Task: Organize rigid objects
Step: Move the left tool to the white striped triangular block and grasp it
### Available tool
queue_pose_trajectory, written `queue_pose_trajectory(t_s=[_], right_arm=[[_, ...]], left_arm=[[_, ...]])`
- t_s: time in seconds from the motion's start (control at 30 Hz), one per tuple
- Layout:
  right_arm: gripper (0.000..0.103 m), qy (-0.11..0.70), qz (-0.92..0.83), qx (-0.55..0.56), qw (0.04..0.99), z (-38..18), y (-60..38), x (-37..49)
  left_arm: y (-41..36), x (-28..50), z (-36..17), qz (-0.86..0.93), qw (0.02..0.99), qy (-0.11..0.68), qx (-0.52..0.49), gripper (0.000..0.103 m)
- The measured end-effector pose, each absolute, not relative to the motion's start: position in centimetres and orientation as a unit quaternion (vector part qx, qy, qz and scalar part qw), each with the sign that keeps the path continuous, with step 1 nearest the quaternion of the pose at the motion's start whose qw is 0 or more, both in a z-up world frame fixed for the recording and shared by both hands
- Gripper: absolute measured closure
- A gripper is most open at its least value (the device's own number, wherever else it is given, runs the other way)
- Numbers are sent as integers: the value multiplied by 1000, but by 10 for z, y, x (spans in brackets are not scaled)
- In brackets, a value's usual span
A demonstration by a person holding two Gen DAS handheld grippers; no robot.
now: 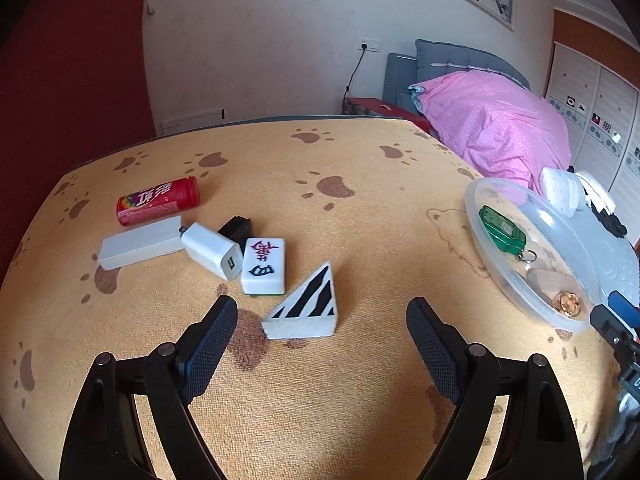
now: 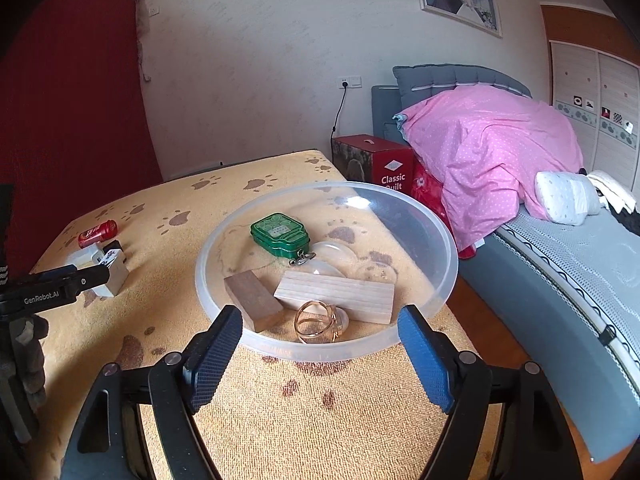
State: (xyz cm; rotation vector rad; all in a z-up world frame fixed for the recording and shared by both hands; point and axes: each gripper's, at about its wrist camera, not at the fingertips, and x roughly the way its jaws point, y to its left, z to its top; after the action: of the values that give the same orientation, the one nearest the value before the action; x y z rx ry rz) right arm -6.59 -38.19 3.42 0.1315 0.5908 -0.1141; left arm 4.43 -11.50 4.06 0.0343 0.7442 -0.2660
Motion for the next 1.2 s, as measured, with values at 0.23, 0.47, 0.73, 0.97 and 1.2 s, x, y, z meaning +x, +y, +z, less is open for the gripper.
queue_pose_trajectory(t_s=[0.23, 0.47, 0.73, 0.97, 1.2], right_arm=[[20, 298, -18, 68, 952, 39, -368, -66], [20, 312, 14, 69, 947, 35, -354, -65], [20, 317, 32, 65, 946, 35, -340, -64], [20, 330, 64, 68, 939, 39, -324, -53], [20, 340, 108, 42, 933, 44, -287, -29]], left_arm=[[-110, 57, 32, -114, 923, 366, 18, 16], [-112, 73, 20, -110, 916, 386, 23, 34], [-107, 75, 15, -124, 907, 402, 8, 60], [-90, 54, 21, -122, 913, 389, 11, 61], [-53, 39, 28, -74, 926, 371, 1, 60]])
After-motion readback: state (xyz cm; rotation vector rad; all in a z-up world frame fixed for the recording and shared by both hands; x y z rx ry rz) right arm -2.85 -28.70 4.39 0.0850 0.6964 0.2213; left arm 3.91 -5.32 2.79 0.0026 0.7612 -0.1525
